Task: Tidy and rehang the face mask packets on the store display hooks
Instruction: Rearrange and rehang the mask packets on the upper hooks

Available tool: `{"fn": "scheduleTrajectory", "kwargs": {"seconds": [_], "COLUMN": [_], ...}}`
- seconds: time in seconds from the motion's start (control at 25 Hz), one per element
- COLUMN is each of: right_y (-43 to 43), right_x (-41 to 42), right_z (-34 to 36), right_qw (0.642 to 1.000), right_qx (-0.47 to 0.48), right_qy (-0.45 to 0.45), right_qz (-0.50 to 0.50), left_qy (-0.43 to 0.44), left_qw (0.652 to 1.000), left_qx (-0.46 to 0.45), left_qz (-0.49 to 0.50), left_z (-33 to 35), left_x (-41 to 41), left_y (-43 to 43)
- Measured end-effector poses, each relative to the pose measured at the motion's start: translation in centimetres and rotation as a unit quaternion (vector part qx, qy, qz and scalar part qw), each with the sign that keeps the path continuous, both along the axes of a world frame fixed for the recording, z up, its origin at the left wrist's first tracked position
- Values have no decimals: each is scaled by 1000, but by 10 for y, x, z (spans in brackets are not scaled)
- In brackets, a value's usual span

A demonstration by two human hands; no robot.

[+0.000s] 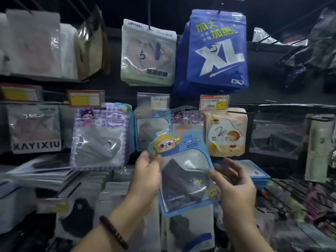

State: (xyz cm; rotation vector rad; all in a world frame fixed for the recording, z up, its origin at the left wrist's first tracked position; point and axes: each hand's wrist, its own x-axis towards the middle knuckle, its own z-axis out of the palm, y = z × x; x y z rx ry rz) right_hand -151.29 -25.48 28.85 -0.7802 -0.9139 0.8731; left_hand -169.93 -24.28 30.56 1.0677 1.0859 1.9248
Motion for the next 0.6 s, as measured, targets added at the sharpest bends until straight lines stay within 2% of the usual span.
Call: {"fn": "scheduleTrajectory", "kwargs": {"seconds": [0.08,0.2,0.32,0.44,0.6], "right_y": [0,9,21,28,39], "right_x": [-6,-24,-45,-62,-79], "right_z": [21,43,49,51,53], "right_qw": [995,991,994,994,994], "right_qx": [52,81,73,71,75], "right_qy": [-78,-97,-49,15,39], "right_qz": [24,43,60,76,70], "left_qy": [59,98,118,125,152], "left_qw": [998,995,992,986,967], "left_qx": [5,26,46,69,106], "left_qz": [8,6,14,84,176], "left_z": [3,10,13,18,29], "left_x": [-20,-40,-53,-58,-64], "left_y": [1,3,3,1,-7]}}
